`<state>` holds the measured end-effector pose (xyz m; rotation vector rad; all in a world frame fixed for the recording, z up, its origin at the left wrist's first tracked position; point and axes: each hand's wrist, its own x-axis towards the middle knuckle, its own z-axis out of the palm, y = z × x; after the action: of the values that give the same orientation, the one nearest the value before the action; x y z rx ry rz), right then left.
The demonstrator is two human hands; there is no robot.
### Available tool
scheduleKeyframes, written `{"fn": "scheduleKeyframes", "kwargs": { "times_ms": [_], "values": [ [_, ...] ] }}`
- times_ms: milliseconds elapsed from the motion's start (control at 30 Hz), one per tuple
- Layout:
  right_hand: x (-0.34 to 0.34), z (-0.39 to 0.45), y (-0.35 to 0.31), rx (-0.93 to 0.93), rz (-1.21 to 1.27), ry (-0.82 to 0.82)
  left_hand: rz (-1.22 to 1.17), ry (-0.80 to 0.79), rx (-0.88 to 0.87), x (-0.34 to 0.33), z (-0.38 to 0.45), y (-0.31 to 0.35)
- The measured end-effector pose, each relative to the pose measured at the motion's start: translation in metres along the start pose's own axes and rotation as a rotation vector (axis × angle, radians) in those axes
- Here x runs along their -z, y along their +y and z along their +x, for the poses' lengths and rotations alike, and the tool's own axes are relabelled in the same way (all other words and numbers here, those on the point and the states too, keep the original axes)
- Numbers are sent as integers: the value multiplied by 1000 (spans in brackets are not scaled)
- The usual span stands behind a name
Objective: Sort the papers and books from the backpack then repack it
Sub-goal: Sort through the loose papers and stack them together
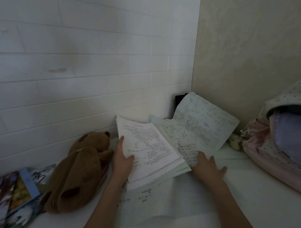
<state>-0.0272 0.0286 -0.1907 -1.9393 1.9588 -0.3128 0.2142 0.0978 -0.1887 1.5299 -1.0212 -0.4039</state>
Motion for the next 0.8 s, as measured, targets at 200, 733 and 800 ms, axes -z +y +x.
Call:
{"fn": "scheduleKeyframes", "kwargs": {
  "times_ms": [200,733,800],
  "values": [
    [1,-2,-3,98,-1,78,35,173,-115,5,5,-2],
    [75,-33,34,78,568,-727,97,107,-89,4,9,-15],
    [64,-34,28,66,634,-654,105,107,-93,4,10,-15]
  ]
}}
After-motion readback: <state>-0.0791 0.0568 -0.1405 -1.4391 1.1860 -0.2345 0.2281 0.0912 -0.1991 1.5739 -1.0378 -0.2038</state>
